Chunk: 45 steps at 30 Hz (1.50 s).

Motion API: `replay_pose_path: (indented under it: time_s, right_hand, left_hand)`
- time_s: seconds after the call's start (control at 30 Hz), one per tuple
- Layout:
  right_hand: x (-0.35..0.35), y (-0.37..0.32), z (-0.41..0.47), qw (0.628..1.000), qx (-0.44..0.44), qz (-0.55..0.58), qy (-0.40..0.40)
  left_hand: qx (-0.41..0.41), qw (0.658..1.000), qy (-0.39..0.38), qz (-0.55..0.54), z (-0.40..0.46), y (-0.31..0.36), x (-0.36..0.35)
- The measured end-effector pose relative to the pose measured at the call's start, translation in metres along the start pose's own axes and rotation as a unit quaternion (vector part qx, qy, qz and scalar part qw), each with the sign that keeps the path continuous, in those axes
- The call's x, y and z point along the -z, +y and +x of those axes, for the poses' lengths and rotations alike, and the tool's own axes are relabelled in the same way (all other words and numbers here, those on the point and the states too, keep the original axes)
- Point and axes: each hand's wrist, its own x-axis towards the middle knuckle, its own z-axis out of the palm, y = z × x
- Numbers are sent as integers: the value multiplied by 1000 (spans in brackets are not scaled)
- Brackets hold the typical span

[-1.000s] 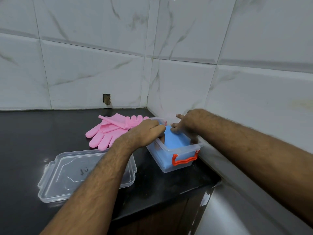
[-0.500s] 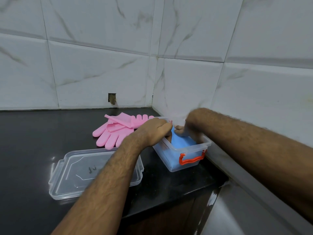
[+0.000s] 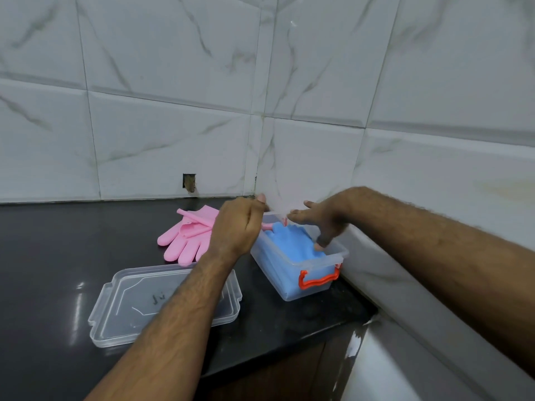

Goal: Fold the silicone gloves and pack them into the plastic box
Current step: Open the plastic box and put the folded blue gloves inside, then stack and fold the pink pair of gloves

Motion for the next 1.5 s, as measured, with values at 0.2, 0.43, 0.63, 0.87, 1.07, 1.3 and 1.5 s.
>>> replay_pose_path:
  time_s: [0.2,0.43,0.63,0.87,1.07,1.3,1.5]
  right_hand:
    - [10,-24,-24,996,8,-55,70]
    - [22,-86,-44,943,71,-100,308]
    - [20,-167,-38,916,125,-63,377]
    - [-13,-219,-26,941,155,189,233]
    - [-10,-251,-28,900,126,307,282]
    - [5,-300,-20,802,119,508,291]
    - [11,-333,0,766,209,527,305]
  left_hand:
    - [-28,986,4,164,-13,1,14]
    - [73,952,-27,297,-67,-13,81]
    - [83,915,-116,377,-108,-16,115]
    - [-27,892,-96,442,-136,-11,158]
    - [31,837,-170,519,-134,-46,203]
    - [131,866,-80,477,-146,-67,226]
    - [117,904,-169,375,-143,-78,200]
